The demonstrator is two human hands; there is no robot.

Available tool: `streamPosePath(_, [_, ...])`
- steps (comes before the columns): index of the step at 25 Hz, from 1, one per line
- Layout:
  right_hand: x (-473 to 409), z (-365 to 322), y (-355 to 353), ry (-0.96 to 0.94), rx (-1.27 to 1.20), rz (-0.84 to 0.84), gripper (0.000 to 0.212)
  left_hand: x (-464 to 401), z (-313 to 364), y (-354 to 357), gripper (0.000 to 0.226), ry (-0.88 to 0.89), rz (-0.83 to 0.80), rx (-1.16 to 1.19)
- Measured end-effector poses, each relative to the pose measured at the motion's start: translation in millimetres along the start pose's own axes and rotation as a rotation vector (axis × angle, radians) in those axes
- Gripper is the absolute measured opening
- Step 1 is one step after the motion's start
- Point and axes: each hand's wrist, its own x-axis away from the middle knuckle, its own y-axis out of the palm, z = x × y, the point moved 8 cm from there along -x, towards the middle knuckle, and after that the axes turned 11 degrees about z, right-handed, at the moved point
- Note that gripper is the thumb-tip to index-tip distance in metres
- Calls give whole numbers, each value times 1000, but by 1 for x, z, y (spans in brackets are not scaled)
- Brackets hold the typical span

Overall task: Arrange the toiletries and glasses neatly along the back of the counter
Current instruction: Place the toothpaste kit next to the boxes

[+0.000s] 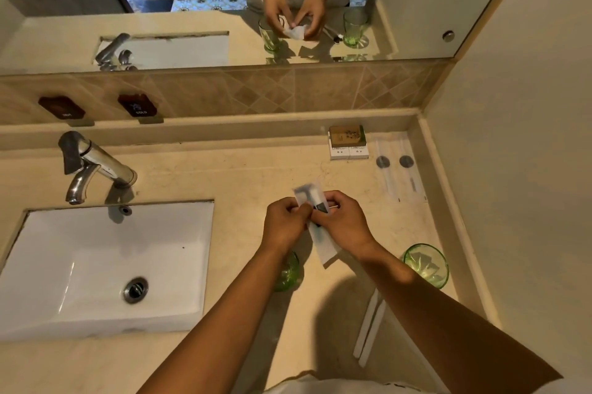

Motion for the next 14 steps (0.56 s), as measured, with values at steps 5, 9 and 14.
streamPosePath(5, [-20, 12, 23, 153, -128, -55, 19, -35, -3, -6, 13, -126, -38, 66])
streamPosePath(9, [-45, 17, 30, 125, -38, -4, 16, -69, -5, 1, 18, -169, -32, 44])
streamPosePath(14, [-88, 18, 33, 99, 180, 90, 9, -114, 2, 22, 11, -186, -62, 28])
